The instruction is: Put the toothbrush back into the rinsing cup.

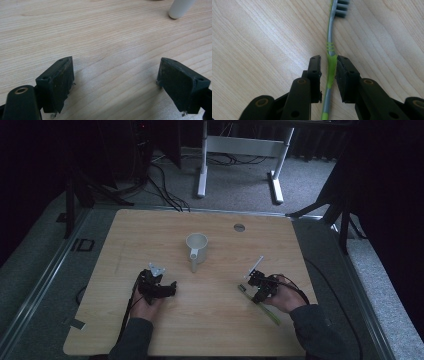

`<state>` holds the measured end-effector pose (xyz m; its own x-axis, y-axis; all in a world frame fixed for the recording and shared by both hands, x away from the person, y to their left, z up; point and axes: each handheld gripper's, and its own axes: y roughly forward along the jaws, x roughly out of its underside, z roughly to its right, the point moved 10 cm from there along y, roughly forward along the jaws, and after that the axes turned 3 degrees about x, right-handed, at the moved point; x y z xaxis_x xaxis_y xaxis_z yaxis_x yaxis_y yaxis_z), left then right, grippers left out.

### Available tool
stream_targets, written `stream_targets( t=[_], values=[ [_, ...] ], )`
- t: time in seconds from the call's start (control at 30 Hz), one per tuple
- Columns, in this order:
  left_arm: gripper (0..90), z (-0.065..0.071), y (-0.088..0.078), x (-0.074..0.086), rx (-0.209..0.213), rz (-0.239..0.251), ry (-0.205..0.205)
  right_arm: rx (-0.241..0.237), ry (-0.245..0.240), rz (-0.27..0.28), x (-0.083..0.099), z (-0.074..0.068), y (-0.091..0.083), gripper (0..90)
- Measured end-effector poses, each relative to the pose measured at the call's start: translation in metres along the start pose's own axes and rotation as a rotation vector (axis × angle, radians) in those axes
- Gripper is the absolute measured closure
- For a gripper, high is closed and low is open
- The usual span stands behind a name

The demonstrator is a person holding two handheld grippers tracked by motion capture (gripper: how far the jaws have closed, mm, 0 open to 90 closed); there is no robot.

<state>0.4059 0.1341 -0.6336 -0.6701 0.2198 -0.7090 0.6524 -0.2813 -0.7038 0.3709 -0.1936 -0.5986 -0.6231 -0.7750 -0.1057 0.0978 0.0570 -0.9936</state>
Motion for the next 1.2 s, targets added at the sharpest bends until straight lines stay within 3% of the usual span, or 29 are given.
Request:
stream_targets(
  t=[1.2],
  values=[
    [14.6,0.0,0.0,0.0,0.0,0.0,0.0,0.03,-0.043,-0.108,0.002,0.001,0.018,78.4]
  ],
)
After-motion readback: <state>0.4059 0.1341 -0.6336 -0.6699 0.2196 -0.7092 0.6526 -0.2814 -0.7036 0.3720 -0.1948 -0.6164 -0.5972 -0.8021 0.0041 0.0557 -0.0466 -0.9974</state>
